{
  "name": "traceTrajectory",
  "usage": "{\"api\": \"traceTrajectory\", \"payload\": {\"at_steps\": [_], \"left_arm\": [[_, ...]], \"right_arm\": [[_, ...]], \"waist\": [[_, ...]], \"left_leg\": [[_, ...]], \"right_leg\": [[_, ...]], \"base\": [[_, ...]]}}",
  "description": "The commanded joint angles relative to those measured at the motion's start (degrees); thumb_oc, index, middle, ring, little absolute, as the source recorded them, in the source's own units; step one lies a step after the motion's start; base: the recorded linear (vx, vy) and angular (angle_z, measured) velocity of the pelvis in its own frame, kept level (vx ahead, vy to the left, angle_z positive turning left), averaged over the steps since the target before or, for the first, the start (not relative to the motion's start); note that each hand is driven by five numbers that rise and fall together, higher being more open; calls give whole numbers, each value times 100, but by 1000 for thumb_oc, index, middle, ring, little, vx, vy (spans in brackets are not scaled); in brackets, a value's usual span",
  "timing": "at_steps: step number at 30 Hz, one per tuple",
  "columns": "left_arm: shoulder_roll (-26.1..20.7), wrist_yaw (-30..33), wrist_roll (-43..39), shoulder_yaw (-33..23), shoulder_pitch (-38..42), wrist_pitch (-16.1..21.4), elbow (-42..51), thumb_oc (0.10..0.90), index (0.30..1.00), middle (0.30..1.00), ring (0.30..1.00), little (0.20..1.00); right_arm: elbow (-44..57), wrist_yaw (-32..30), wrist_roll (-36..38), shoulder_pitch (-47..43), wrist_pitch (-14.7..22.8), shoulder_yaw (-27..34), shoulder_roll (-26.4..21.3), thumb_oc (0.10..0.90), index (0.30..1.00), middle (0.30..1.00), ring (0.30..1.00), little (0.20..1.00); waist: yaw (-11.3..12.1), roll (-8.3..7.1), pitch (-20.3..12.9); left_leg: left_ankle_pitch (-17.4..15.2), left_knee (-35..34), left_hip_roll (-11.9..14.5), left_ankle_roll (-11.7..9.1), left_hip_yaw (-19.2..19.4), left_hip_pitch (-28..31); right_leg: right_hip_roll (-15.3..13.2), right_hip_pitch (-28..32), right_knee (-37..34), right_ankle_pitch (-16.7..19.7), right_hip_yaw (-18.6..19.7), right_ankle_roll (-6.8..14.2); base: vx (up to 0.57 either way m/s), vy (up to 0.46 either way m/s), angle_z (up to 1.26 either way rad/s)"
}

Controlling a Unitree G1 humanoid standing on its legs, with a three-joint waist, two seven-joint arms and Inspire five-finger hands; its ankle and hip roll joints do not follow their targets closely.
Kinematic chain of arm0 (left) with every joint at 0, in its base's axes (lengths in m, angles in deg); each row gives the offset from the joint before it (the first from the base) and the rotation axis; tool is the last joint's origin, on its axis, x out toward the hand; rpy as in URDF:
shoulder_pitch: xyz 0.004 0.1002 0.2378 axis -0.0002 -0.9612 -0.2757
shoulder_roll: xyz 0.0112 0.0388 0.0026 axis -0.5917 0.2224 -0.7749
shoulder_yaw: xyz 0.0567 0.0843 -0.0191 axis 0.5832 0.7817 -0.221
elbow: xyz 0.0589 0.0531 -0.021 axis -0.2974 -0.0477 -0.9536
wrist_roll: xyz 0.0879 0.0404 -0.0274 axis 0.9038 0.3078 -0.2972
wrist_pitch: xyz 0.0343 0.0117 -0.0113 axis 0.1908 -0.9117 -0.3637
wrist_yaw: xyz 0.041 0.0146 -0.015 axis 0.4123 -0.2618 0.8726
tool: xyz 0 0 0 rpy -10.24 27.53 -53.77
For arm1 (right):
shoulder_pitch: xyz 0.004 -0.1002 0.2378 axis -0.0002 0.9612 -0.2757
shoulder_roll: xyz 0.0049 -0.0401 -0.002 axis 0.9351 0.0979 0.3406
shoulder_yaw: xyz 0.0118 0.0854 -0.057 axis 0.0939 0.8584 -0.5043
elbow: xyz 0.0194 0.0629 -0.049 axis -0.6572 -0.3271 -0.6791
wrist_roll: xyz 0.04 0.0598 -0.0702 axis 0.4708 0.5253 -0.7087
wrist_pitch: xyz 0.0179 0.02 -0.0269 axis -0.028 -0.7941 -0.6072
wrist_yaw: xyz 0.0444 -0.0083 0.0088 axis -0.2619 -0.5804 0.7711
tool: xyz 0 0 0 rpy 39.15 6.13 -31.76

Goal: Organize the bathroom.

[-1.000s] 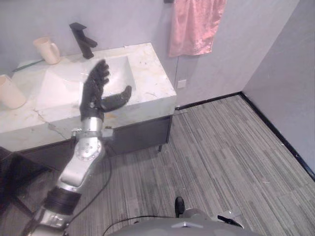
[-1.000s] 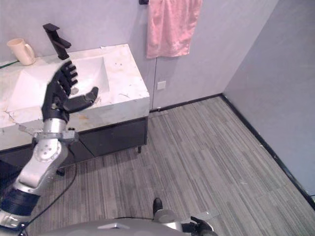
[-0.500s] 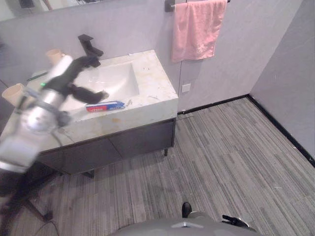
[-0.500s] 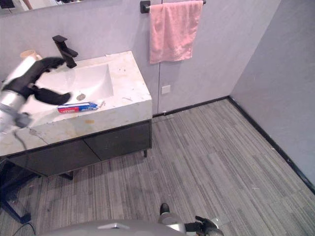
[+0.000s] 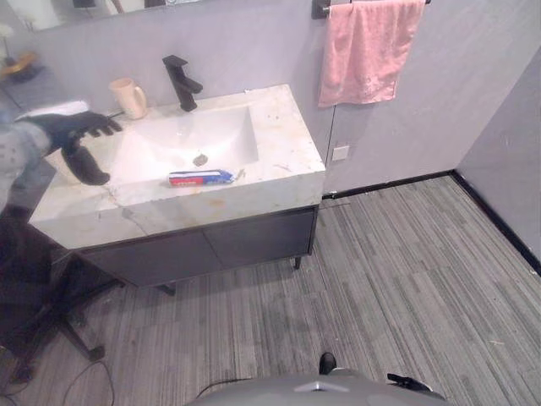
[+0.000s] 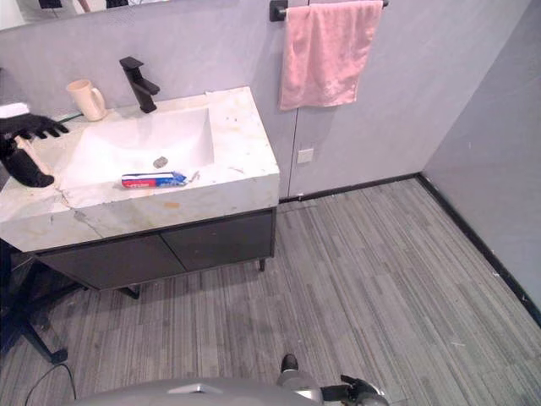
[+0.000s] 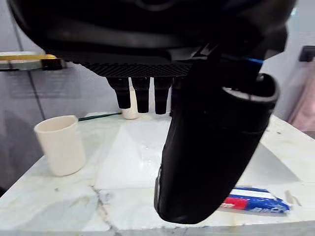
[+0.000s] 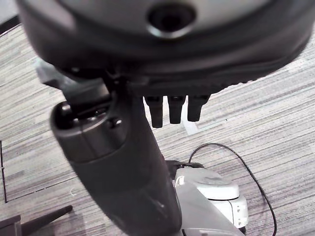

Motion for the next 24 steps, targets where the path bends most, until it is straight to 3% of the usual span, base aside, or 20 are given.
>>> {"api": "traceTrajectory", "payload": {"at_steps": [1, 6, 10, 17, 24], "left_arm": [[-746, 292, -176, -90, 1356, 233, -156, 800, 900, 900, 900, 900], [-521, -248, -312, 624, 2057, 97, -361, 800, 900, 900, 900, 900], [-407, -543, -261, 764, 2048, -225, -488, 800, 900, 900, 900, 900], [-372, -565, -410, 411, 1553, -50, -618, 800, 900, 900, 900, 900], [-465, -301, -172, -261, 711, 405, -771, 800, 900, 900, 900, 900]], "right_arm": [[12, 29, 157, -234, 59, -62, -28, 800, 900, 900, 900, 900], [3, 39, 144, -186, 66, -64, -25, 800, 900, 900, 900, 900], [10, 40, 109, -161, 63, -34, -63, 800, 900, 900, 900, 900], [18, 54, 58, -97, 53, 12, -106, 800, 900, 900, 900, 900], [71, 87, -50, -18, 48, -5, -133, 800, 900, 900, 900, 900]], "waist": [[-348, 135, -83], [-430, 118, -108], [-484, 125, -93], [-503, 117, -69], [-489, 97, -13]], "left_leg": [[-103, 824, -211, 225, 180, -628], [-118, 822, -209, 235, 225, -625], [-142, 855, -213, 248, 216, -648], [-167, 941, -230, 261, 171, -706], [-198, 1009, -278, 298, 89, -767]], "right_leg": [[7, 312, 295, -943, -110, 546], [20, 287, 302, -937, -52, 562], [31, 270, 342, -964, -19, 557], [37, 263, 377, -986, -14, 534], [27, 240, 463, -1030, 3, 505]], "base": [[35, -28, -1], [38, -17, -5], [49, -5, -7], [46, 9, -6], [36, 30, -2]]}}
